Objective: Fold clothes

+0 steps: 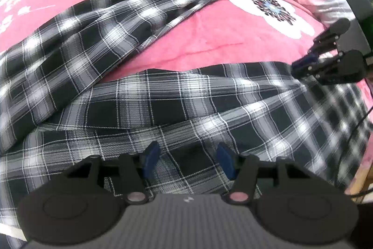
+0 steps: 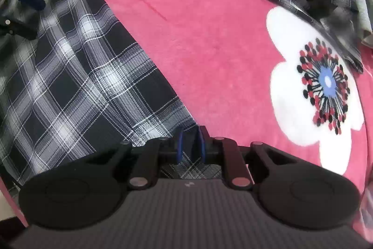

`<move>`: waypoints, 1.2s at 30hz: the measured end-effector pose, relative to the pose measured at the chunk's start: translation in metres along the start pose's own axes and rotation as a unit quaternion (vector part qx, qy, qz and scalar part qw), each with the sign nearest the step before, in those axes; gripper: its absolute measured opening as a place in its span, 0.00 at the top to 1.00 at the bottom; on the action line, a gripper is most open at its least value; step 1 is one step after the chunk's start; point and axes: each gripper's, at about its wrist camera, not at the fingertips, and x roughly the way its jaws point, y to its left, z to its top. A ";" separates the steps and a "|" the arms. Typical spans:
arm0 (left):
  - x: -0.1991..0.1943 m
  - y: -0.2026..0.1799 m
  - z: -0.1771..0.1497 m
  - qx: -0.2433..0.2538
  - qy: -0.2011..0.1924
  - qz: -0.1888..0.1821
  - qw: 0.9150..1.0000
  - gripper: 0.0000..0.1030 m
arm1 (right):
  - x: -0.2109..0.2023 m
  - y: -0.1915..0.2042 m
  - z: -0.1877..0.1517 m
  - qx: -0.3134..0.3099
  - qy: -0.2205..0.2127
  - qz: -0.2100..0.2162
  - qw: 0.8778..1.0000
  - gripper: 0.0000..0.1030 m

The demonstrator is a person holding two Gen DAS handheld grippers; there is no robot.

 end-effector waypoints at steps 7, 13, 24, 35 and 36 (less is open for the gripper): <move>0.002 -0.008 0.005 -0.051 -0.001 0.040 0.998 0.46 | -0.002 -0.012 -0.007 -0.001 -0.023 0.017 1.000 0.87; -0.009 -0.015 0.015 -0.082 -0.014 0.123 0.989 0.45 | -0.006 -0.021 -0.008 0.002 -0.047 0.033 0.998 0.87; -0.034 0.002 0.006 -0.198 -0.045 0.185 0.962 0.41 | -0.036 -0.032 0.041 0.051 -0.119 0.071 0.989 0.62; -0.097 0.124 -0.056 -0.362 -0.122 0.210 0.900 0.42 | -0.061 0.039 0.186 0.029 -0.232 0.146 0.961 0.61; -0.106 0.141 -0.060 -0.368 -0.133 0.218 0.894 0.42 | -0.062 0.054 0.207 0.013 -0.246 0.157 0.956 0.61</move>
